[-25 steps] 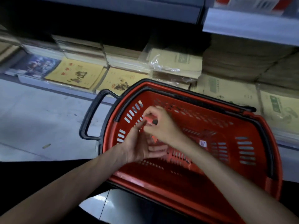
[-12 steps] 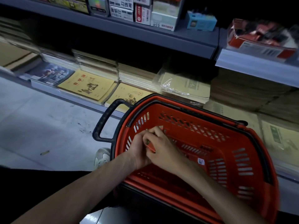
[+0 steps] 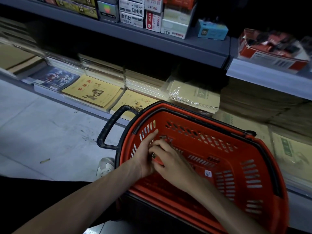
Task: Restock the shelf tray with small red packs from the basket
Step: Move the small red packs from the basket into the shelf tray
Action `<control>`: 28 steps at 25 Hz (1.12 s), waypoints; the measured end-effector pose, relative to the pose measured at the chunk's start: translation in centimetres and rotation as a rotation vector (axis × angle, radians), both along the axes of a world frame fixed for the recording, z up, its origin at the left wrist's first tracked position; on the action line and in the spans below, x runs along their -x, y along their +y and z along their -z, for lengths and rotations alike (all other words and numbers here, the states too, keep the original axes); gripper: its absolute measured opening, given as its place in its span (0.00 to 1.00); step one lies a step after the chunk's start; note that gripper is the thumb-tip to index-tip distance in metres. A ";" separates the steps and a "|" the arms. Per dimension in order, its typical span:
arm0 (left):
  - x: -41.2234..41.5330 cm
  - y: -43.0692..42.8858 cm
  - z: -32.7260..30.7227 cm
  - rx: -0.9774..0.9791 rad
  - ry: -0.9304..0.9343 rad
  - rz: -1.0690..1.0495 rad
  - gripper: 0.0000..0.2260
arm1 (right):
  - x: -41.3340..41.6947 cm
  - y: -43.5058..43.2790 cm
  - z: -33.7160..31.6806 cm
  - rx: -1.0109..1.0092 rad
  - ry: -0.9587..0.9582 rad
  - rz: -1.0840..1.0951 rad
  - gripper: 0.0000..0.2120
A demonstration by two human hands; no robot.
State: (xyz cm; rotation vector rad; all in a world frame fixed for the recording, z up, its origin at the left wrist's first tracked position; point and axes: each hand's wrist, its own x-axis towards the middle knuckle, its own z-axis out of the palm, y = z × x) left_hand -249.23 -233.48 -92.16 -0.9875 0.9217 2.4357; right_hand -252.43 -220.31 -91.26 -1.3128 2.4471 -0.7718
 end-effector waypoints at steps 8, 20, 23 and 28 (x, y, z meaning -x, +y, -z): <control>0.2 -0.2 0.0 0.002 -0.063 -0.057 0.19 | 0.3 -0.1 -0.3 0.070 -0.078 0.024 0.11; -0.1 0.6 0.5 -0.009 -0.147 -0.031 0.17 | -0.8 -0.2 1.3 0.241 -0.155 0.288 0.06; 0.0 0.7 0.5 -0.030 -0.161 -0.038 0.15 | -0.5 -0.3 2.4 0.255 -0.057 0.319 0.07; 0.0 0.9 0.5 -0.013 -0.147 -0.025 0.19 | 0.0 0.2 2.7 0.219 -0.038 0.340 0.08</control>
